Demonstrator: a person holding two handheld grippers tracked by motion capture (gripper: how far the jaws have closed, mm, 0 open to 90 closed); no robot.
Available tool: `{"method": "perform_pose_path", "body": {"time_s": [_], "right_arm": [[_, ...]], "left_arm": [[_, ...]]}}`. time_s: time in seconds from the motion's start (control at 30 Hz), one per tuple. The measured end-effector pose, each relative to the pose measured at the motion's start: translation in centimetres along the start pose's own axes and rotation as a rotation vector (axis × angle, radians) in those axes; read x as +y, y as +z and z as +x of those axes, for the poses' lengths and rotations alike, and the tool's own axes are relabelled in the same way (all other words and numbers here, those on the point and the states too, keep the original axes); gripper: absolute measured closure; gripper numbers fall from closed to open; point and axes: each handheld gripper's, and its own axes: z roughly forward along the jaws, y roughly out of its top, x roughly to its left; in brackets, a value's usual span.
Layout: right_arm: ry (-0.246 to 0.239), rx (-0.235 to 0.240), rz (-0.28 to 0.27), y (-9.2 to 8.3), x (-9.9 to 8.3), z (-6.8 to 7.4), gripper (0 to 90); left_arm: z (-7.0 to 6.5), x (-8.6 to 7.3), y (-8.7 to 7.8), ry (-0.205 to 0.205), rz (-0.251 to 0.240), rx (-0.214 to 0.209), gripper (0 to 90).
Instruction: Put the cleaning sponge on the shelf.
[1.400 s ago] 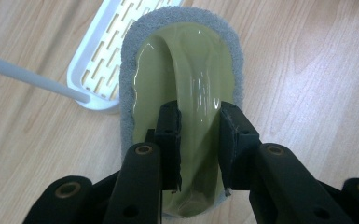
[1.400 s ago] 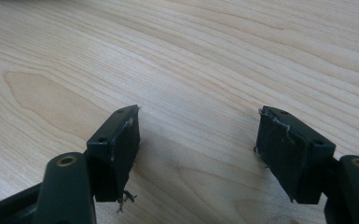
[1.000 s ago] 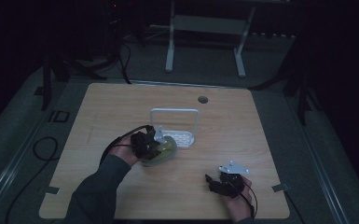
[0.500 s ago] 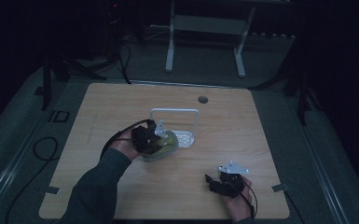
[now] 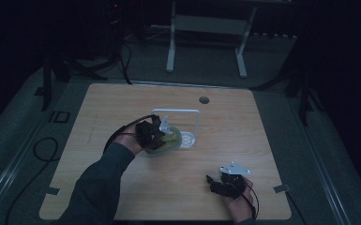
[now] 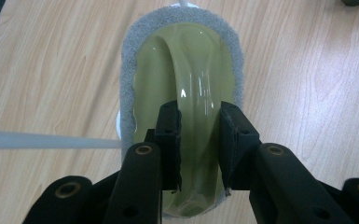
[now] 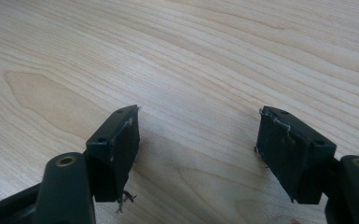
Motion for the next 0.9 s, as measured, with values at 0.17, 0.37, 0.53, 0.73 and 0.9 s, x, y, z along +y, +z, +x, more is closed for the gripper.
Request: {"method": "perform_pose_path", "body": {"time_s": [0.17,0.37,0.53,0.73,0.9], "right_arm": [[0.000,0.000,0.000,0.0,0.0,0.0,29.4],[0.000,0.000,0.000,0.0,0.0,0.0,29.4],[0.000,0.000,0.000,0.0,0.0,0.0,29.4],[0.000,0.000,0.000,0.0,0.0,0.0,29.4],[0.000,0.000,0.000,0.0,0.0,0.0,29.3]], "left_arm": [[0.1,0.6,0.2,0.021,0.006,-0.004,71.9],[0.3,1.0,0.6,0.043,0.000,-0.016,71.8],[0.7,1.3,0.7,0.068,0.000,-0.026,71.8],[1.1,1.5,0.7,0.080,-0.008,-0.048,71.8],[1.4,1.7,0.7,0.092,-0.005,-0.073,71.8]]}}
